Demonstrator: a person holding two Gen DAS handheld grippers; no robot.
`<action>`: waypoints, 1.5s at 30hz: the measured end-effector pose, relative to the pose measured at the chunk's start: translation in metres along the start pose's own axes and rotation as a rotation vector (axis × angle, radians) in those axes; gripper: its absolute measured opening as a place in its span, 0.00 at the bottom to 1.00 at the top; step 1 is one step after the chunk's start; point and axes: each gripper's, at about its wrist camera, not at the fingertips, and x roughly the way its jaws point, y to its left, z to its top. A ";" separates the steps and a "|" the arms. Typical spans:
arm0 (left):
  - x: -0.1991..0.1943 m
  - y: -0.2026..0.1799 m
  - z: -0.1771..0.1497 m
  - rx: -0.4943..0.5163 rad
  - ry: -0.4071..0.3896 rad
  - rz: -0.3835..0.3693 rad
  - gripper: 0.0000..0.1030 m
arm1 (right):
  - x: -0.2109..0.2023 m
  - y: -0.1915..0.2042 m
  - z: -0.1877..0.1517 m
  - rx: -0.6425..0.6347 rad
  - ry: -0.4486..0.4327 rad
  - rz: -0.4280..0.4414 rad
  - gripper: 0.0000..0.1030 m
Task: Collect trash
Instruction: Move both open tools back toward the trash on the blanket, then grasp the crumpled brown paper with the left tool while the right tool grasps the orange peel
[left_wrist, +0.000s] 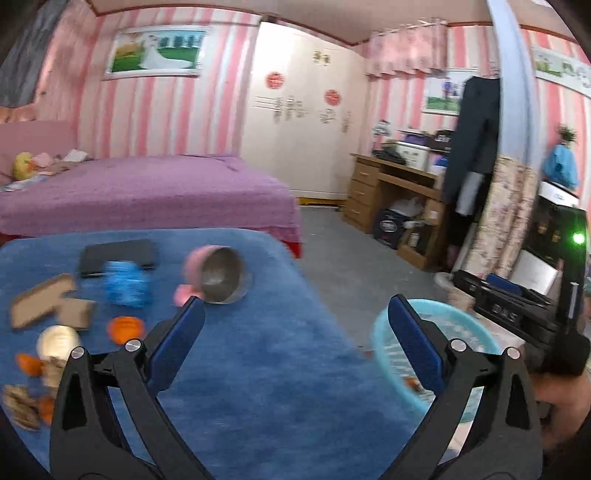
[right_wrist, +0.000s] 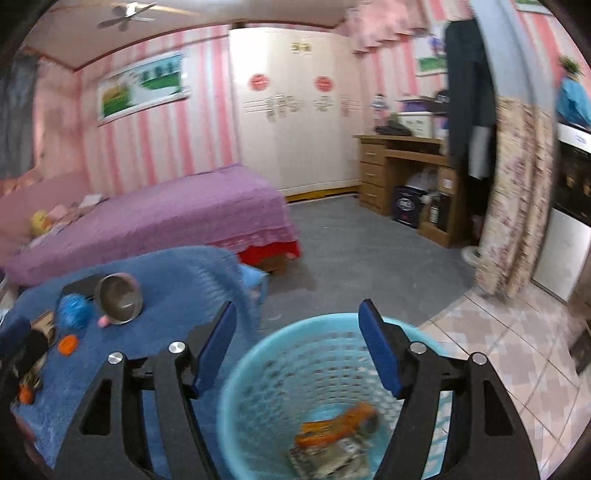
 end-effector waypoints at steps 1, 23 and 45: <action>-0.004 0.010 0.003 -0.002 -0.003 0.016 0.93 | -0.001 0.012 -0.001 -0.014 0.004 0.015 0.68; -0.097 0.307 -0.044 -0.175 0.182 0.429 0.93 | -0.016 0.285 -0.077 -0.299 0.219 0.496 0.72; -0.084 0.275 -0.065 -0.074 0.285 0.271 0.93 | -0.010 0.352 -0.140 -0.451 0.419 0.660 0.15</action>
